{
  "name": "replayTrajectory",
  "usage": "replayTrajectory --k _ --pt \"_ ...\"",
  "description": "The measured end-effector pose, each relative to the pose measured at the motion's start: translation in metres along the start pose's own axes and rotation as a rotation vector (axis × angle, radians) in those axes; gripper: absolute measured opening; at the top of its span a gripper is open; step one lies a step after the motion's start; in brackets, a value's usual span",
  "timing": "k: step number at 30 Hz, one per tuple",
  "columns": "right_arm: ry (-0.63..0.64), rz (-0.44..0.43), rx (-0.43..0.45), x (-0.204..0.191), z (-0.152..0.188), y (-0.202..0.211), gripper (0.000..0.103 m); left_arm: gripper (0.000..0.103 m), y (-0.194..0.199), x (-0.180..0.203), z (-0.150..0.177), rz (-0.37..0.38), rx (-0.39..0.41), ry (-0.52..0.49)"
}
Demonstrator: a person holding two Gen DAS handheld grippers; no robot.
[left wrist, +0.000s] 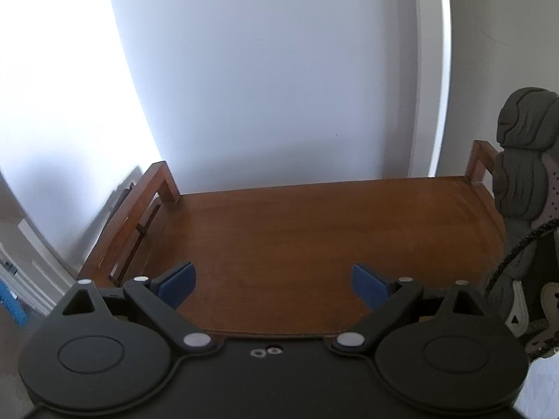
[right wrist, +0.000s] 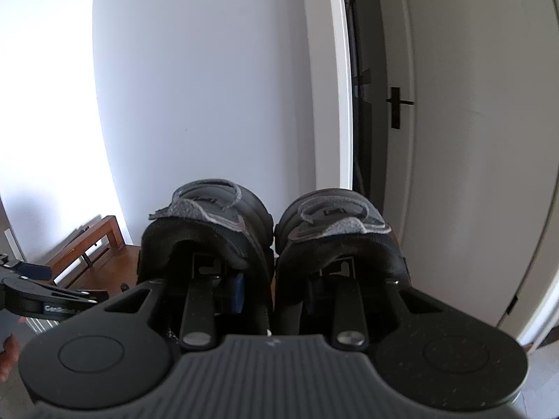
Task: Organize scattered shoes
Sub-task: 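Raise the held sneakers with the right gripper above the rack's top shelf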
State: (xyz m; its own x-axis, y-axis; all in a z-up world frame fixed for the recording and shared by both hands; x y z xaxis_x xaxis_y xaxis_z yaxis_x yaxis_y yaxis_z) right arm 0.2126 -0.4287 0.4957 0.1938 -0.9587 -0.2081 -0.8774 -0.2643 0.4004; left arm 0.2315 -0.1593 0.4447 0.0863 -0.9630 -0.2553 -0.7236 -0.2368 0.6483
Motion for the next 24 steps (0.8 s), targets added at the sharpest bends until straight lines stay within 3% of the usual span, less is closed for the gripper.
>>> replayTrajectory --k 7,9,24 --pt "-0.003 -0.023 -0.028 0.022 0.011 -0.018 0.035 0.096 -0.007 0.009 -0.009 -0.017 0.001 -0.005" --pt "-0.007 -0.022 -0.039 0.019 -0.006 -0.018 0.035 0.097 -0.012 0.010 -0.013 -0.015 0.003 -0.003" --pt "-0.036 0.055 -0.119 0.010 -0.004 -0.086 0.035 0.097 -0.072 0.018 -0.055 0.078 0.017 -0.073"
Point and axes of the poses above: each gripper's, at about its wrist camera, not at the fingertips, and y roughly against the way its jaws point, x to its right, z to its underside, the point moved 9 cm from there along -y, roughly the way its jaws point, and after that the axes turned 6 degrees about -y, right-handed, at the moved point
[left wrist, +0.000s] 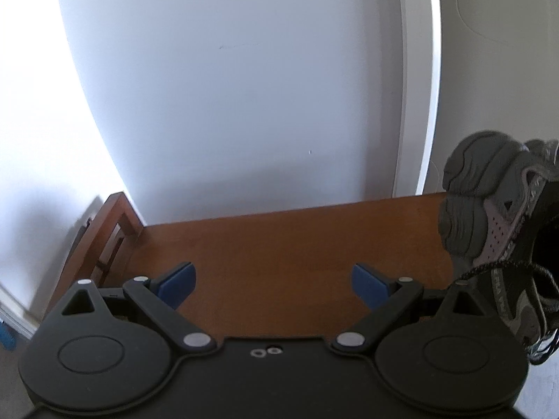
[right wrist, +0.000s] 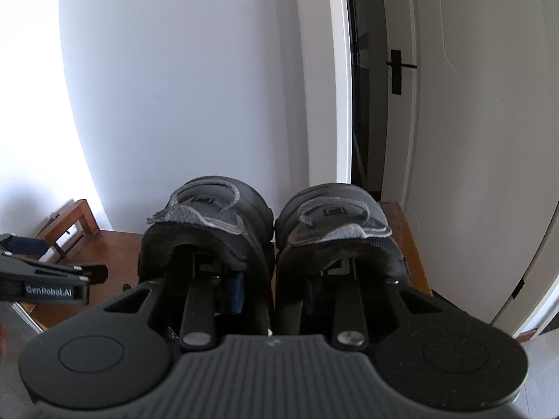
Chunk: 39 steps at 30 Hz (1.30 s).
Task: Organize scattered shoes
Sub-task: 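Raise the held sneakers with the right gripper above the rack's top shelf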
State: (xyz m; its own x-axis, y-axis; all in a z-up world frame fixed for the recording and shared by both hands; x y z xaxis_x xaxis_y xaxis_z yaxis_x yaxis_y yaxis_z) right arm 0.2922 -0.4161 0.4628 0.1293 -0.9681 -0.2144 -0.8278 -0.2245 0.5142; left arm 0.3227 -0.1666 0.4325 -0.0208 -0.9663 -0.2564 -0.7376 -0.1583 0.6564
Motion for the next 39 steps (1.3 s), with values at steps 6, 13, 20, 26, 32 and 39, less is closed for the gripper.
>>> replayTrajectory --k 6,13,20,26,32,39 --pt "-0.013 0.029 -0.034 -0.008 0.000 -0.028 0.035 0.097 -0.018 -0.006 -0.008 0.019 -0.005 -0.013" --pt "-0.019 0.057 -0.063 -0.009 -0.004 -0.055 0.035 0.097 -0.036 -0.011 -0.008 0.035 -0.030 -0.014" --pt "-0.035 0.077 -0.099 -0.006 -0.008 -0.084 0.035 0.097 -0.054 -0.013 -0.010 0.048 -0.055 -0.004" --pt "-0.054 0.097 -0.138 -0.001 -0.012 -0.109 0.035 0.097 -0.065 -0.010 -0.012 0.063 -0.069 -0.015" --pt "-0.076 0.118 -0.183 0.005 -0.003 -0.129 0.035 0.097 -0.075 -0.011 -0.014 0.073 -0.082 -0.018" --pt "-0.100 0.152 -0.236 0.010 0.003 -0.159 0.035 0.097 -0.085 -0.016 -0.014 0.077 -0.094 -0.011"
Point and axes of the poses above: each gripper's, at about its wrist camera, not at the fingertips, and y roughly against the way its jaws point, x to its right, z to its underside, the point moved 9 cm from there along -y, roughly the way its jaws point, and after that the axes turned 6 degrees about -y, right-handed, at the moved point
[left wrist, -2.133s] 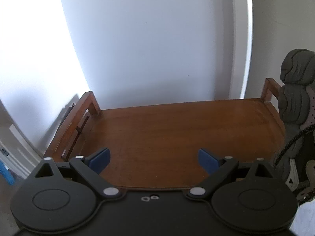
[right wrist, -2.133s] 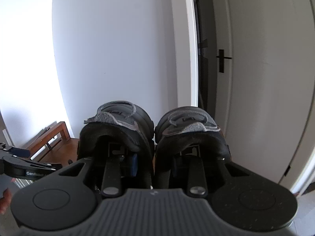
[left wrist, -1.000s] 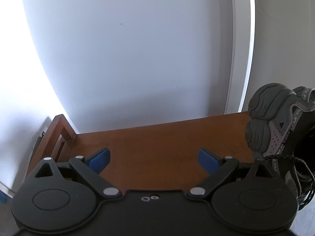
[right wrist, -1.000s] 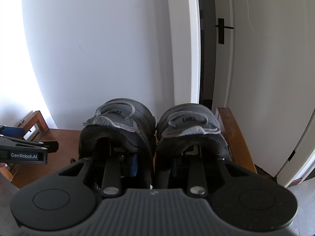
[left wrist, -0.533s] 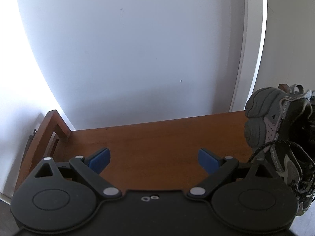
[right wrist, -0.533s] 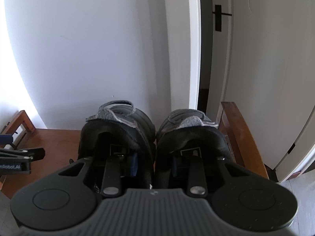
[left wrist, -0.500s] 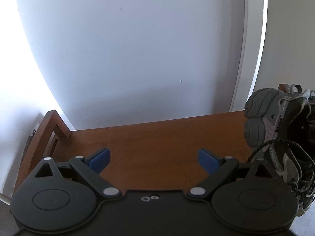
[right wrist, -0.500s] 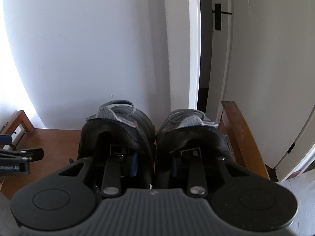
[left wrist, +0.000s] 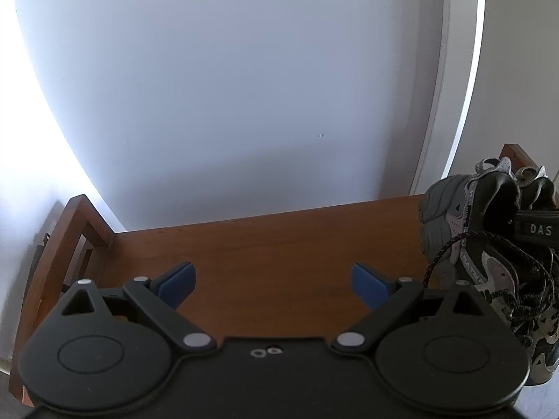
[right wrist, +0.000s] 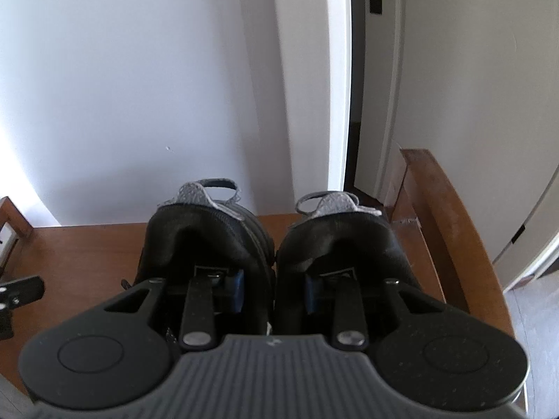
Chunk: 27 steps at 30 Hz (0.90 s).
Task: Organize scattered shoes
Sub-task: 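Raise the held sneakers with the right gripper above the rack's top shelf, then lower the sneakers onto the top shelf and open the right gripper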
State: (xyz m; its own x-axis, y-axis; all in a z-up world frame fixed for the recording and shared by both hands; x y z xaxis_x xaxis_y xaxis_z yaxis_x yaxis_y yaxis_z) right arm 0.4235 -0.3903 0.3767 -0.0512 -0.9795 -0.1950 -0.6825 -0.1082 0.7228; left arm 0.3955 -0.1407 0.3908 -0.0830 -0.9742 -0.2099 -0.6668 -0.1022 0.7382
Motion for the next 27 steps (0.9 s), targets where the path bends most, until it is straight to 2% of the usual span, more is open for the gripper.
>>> replayTrajectory --k 15,27 --pt "0.001 0.049 -0.085 -0.002 0.001 -0.040 0.035 0.097 -0.012 -0.006 0.000 0.014 -0.030 0.007" --pt "0.030 0.086 -0.081 -0.002 -0.017 -0.064 0.037 0.097 -0.015 -0.009 0.005 0.016 -0.040 0.002"
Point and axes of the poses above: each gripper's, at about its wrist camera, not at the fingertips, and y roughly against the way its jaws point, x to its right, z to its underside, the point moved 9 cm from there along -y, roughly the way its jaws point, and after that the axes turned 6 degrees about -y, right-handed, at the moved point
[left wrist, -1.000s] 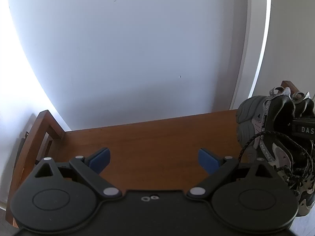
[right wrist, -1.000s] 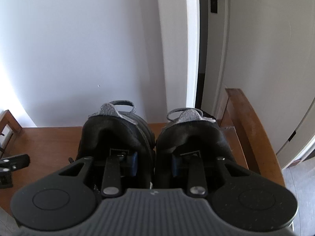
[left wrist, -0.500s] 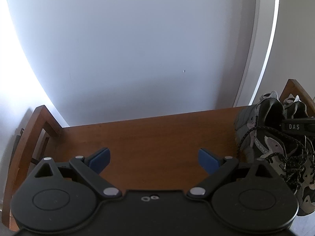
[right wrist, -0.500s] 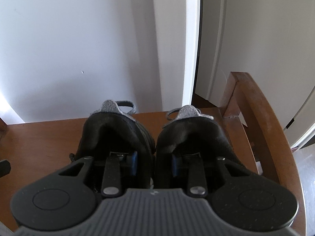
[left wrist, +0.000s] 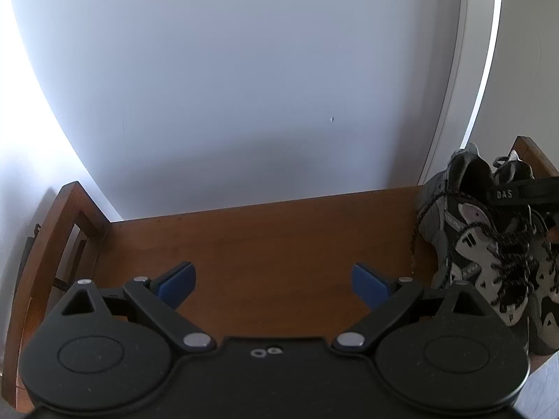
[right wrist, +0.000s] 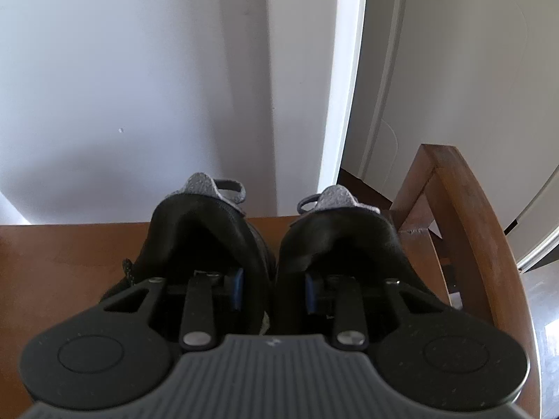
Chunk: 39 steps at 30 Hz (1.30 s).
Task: Organize scattered shoes
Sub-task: 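Lower the sneakers onto the top shelf and open the right gripper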
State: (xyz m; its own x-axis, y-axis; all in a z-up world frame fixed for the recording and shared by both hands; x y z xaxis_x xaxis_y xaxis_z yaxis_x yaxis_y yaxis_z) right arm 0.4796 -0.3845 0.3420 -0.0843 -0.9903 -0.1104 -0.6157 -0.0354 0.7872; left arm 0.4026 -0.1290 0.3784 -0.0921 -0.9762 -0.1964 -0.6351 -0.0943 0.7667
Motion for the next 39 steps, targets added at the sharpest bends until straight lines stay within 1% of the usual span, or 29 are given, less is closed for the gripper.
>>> replayTrajectory --k 7,13,16,20,22,23,24,26,28,31,34,36,39 --pt "0.015 0.007 0.010 -0.005 0.004 0.009 0.043 0.096 0.005 0.000 -0.001 -0.012 0.007 0.000" --pt "0.038 -0.001 0.059 -0.007 0.008 0.035 0.042 0.097 0.012 0.004 -0.008 -0.019 0.027 -0.003" --pt "0.031 -0.003 0.093 -0.005 0.011 0.054 0.043 0.097 0.017 0.009 -0.012 -0.018 0.041 -0.011" --pt "0.006 -0.029 0.122 0.000 0.019 0.082 0.043 0.097 0.023 0.018 -0.015 -0.014 0.055 -0.024" --pt "0.009 -0.031 0.137 0.002 0.026 0.099 0.048 0.097 0.027 0.024 -0.015 -0.013 0.062 -0.030" --pt "0.012 -0.028 0.141 -0.003 0.023 0.104 0.049 0.097 0.029 0.027 -0.015 -0.012 0.066 -0.034" --pt "0.011 -0.032 0.144 -0.008 0.026 0.118 0.049 0.097 0.030 0.028 -0.015 -0.012 0.068 -0.036" --pt "-0.001 -0.043 0.143 0.012 0.019 0.096 0.049 0.097 0.035 0.033 -0.015 -0.012 0.073 -0.040" --pt "-0.021 -0.051 0.136 0.021 0.024 0.101 0.049 0.097 0.042 0.041 -0.013 -0.012 0.080 -0.045" --pt "-0.032 -0.060 0.135 0.033 0.042 0.109 0.050 0.097 0.049 0.049 -0.011 -0.013 0.089 -0.048" --pt "-0.026 -0.070 0.140 0.036 0.058 0.119 0.052 0.097 0.057 0.059 -0.008 -0.013 0.094 -0.052" --pt "-0.020 -0.082 0.148 0.037 0.064 0.120 0.054 0.097 0.061 0.064 -0.005 -0.014 0.096 -0.054" --pt "-0.015 -0.101 0.152 0.043 0.072 0.133 0.055 0.097 0.070 0.075 0.002 -0.017 0.099 -0.058"
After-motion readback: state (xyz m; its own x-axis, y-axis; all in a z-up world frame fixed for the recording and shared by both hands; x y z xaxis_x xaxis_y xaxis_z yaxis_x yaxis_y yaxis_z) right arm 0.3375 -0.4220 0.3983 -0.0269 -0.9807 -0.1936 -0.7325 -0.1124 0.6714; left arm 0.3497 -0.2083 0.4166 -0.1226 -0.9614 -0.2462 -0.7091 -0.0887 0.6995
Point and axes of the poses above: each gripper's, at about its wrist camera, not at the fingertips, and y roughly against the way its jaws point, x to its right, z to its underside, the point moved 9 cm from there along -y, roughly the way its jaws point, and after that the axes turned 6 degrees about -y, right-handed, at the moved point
